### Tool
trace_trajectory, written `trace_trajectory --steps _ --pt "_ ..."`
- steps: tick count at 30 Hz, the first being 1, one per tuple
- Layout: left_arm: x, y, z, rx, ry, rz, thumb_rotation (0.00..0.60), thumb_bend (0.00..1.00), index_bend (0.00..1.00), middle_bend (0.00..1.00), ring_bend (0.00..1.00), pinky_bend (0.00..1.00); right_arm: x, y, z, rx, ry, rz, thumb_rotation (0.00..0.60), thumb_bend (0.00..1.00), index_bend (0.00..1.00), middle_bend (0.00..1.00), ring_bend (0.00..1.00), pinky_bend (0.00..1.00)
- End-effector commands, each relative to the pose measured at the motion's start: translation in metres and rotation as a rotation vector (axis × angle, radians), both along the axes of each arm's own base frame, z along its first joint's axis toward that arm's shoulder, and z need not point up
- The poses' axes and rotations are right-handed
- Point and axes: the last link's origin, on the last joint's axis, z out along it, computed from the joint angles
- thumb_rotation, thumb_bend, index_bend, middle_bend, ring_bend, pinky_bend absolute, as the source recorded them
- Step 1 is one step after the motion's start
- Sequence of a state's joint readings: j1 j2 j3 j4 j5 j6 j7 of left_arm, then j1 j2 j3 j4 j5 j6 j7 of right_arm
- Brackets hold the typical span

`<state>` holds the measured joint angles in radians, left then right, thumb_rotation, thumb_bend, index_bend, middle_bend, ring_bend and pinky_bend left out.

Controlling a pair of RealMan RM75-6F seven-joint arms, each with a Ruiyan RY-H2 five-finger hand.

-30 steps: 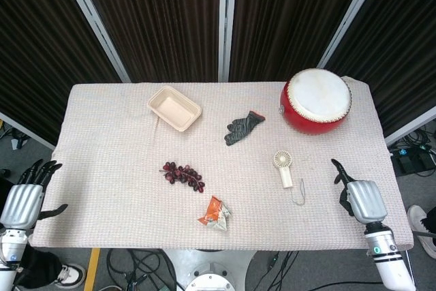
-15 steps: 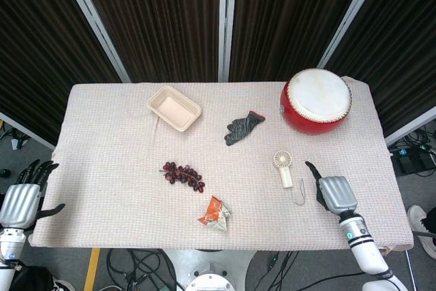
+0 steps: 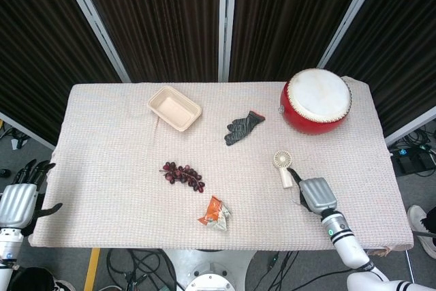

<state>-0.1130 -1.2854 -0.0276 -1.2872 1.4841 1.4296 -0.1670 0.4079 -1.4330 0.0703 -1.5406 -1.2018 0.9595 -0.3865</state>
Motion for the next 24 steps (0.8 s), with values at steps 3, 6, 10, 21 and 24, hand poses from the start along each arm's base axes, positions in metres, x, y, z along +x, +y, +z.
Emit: trace_trajectory --steps 3,6,10,21,24 --pt "-0.0012 -0.0002 0.0004 0.002 -0.002 0.002 0.600 0.00 0.15 0.11 0.01 0.15 0.0024 0.0003 -0.0046 0.013 0.005 -0.001 0.600 1.00 0.00 0.80 0.74 0.77" --pt "-0.0028 -0.0007 0.0011 0.006 -0.001 0.005 0.600 0.00 0.16 0.11 0.01 0.15 0.0021 0.0002 -0.0071 0.015 0.013 -0.005 0.600 1.00 0.00 0.80 0.74 0.77" --pt "-0.0038 -0.0008 0.0015 0.005 0.000 0.007 0.600 0.00 0.16 0.11 0.01 0.15 0.0007 -0.0002 -0.0082 0.007 0.020 -0.013 0.600 1.00 0.00 0.80 0.74 0.77" --pt "-0.0035 0.0011 0.0017 0.005 0.001 0.003 0.600 0.00 0.15 0.11 0.01 0.15 0.0020 -0.0048 -0.0065 0.001 0.027 -0.021 0.600 1.00 0.00 0.80 0.74 0.77" --pt "-0.0036 0.0013 0.0019 0.004 0.003 0.003 0.600 0.00 0.15 0.11 0.01 0.15 0.0024 -0.0052 -0.0080 0.008 0.033 -0.019 0.600 1.00 0.00 0.79 0.74 0.77"
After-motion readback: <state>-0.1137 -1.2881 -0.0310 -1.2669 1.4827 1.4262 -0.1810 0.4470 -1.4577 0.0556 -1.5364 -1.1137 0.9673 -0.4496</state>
